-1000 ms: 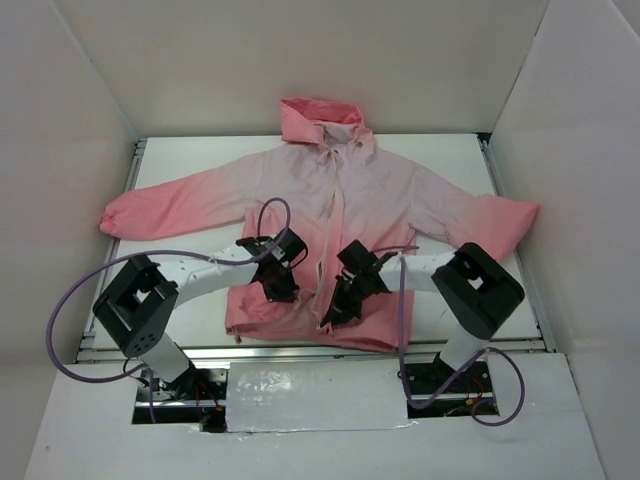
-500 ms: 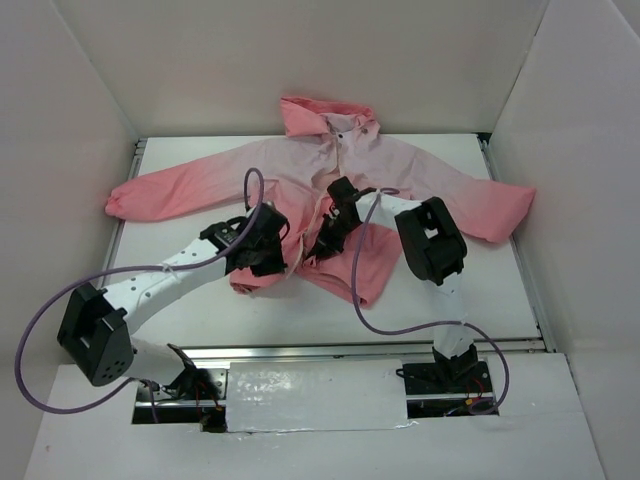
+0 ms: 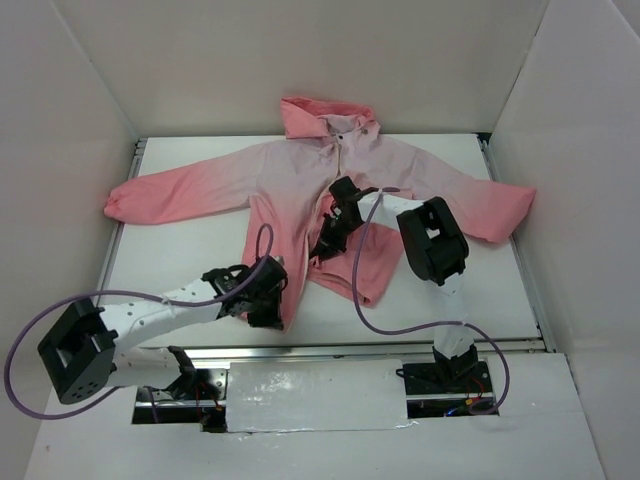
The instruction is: Zip up the jacket
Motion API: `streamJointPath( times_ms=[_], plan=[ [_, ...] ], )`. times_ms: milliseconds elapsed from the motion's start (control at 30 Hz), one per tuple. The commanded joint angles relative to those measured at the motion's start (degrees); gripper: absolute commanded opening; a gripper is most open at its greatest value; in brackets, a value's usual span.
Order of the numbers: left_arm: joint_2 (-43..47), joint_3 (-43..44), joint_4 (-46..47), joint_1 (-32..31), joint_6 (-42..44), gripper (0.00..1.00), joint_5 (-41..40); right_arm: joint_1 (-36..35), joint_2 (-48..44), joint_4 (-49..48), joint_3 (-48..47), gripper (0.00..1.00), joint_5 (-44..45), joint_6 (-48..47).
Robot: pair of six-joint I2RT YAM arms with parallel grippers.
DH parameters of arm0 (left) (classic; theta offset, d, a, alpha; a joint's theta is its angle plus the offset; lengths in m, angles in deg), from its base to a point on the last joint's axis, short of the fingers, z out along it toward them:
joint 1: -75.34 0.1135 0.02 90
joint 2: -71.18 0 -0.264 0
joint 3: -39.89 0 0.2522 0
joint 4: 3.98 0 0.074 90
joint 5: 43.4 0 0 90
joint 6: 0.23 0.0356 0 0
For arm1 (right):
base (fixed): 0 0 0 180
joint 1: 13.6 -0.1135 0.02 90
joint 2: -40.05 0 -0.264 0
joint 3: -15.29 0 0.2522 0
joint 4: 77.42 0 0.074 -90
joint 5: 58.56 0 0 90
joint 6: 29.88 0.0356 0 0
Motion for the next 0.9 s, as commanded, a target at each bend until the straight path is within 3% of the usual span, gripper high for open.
streamJointPath(
  times_ms=[0,67,100,200,400,600,867],
  plan=[
    [-4.2,-2.8,4.8,-3.2,-3.4,0.01,4.0,0.5,1.3,0.9,5.1,0.00,10.6,-4.5],
    [-8.7,-1.9,4.3,-4.4,-4.5,0.11,2.8,0.5,0.2,-0.7,7.1,0.00,10.6,-4.3],
    [-9.7,-1.1,3.6,-4.9,-4.6,0.25,1.9,0.4,-0.2,-1.1,7.7,0.00,10.6,-4.3],
    [-10.6,4.7,-2.0,-6.9,-5.5,0.48,-3.1,0.1,-1.4,-1.9,9.1,0.00,10.9,-4.7],
    [-7.5,13.9,-13.4,-8.0,-6.8,0.51,-13.1,0.0,-3.1,-3.5,11.4,0.00,10.3,-5.3],
    [-7.1,12.5,-5.9,-8.3,-3.5,0.50,-10.4,-0.1,-3.4,-4.5,12.5,0.00,9.5,-5.1],
    [-12.7,11.8,-4.6,-8.7,-3.3,0.51,-7.9,0.0,-3.6,-5.2,13.3,0.00,9.1,-5.5]
  ],
)
